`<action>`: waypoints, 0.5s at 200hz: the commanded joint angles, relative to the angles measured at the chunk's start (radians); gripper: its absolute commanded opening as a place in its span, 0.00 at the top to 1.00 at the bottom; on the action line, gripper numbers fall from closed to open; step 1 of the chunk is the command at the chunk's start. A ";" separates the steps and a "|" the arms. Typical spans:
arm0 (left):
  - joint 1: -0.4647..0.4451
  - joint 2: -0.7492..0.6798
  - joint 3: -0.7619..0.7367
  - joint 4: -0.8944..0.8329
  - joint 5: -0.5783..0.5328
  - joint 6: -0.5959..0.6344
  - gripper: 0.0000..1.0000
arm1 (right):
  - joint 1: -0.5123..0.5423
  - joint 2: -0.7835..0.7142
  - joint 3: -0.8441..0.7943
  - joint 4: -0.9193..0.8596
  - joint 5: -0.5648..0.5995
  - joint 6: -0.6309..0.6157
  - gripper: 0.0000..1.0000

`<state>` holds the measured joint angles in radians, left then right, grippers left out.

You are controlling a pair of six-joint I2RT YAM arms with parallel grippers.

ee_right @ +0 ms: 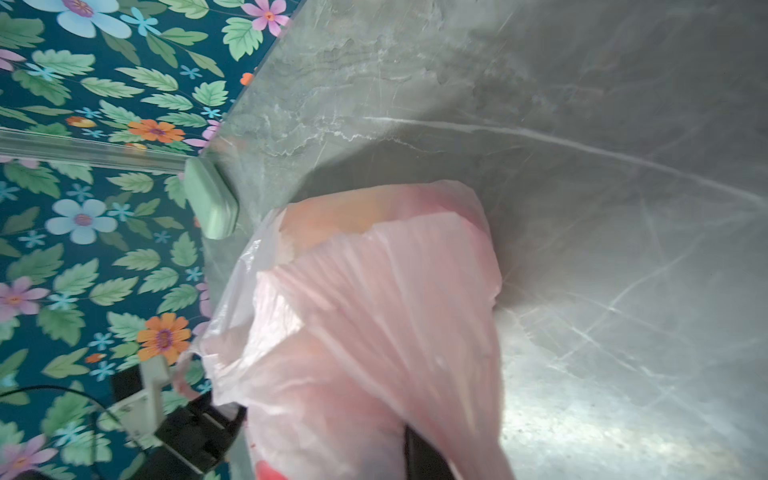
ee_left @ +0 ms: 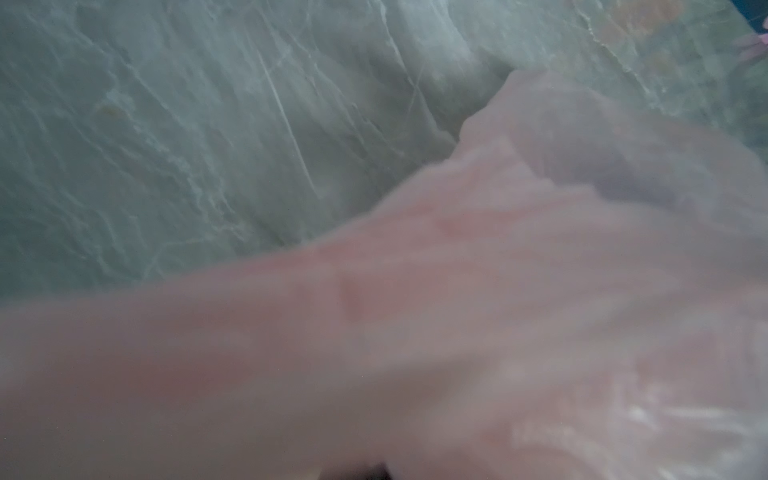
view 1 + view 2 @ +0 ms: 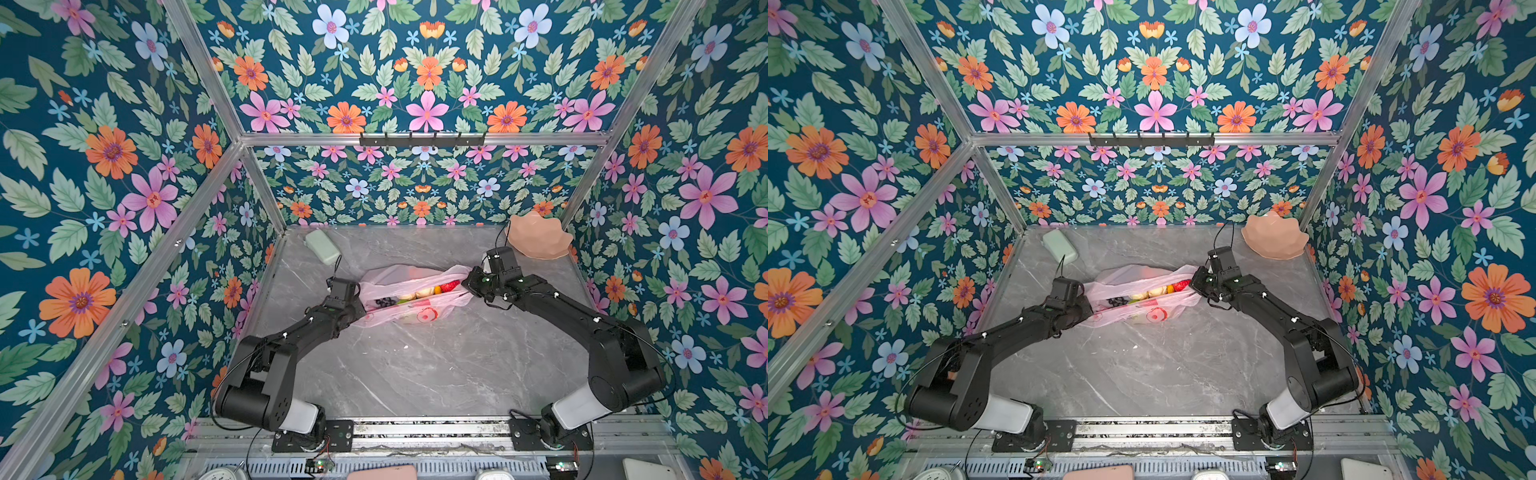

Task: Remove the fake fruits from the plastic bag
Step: 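Pull the bag edge nearer the robot with the left gripper while the right holds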

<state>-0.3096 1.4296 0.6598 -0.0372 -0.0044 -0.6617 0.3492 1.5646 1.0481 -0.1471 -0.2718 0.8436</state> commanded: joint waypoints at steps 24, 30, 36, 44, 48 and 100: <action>-0.029 -0.065 -0.068 0.108 0.089 0.120 1.00 | -0.008 0.018 0.021 0.112 -0.084 0.060 1.00; -0.035 -0.076 -0.075 0.095 0.086 0.129 1.00 | -0.008 0.018 0.025 0.111 -0.084 0.059 1.00; -0.040 -0.088 -0.080 0.077 0.083 0.136 0.90 | -0.009 0.020 0.029 0.108 -0.083 0.056 1.00; -0.050 -0.108 -0.083 0.045 0.073 0.146 0.75 | -0.008 0.021 0.034 0.099 -0.080 0.050 1.00; -0.057 -0.120 -0.083 0.027 0.064 0.151 0.69 | -0.008 0.024 0.037 0.091 -0.078 0.046 1.00; -0.136 -0.235 0.095 -0.353 -0.222 0.214 0.28 | -0.008 0.034 0.061 0.028 -0.063 -0.002 1.00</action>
<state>-0.4294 1.2049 0.6739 -0.1864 -0.0589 -0.4950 0.3412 1.5948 1.0985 -0.0998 -0.3386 0.8734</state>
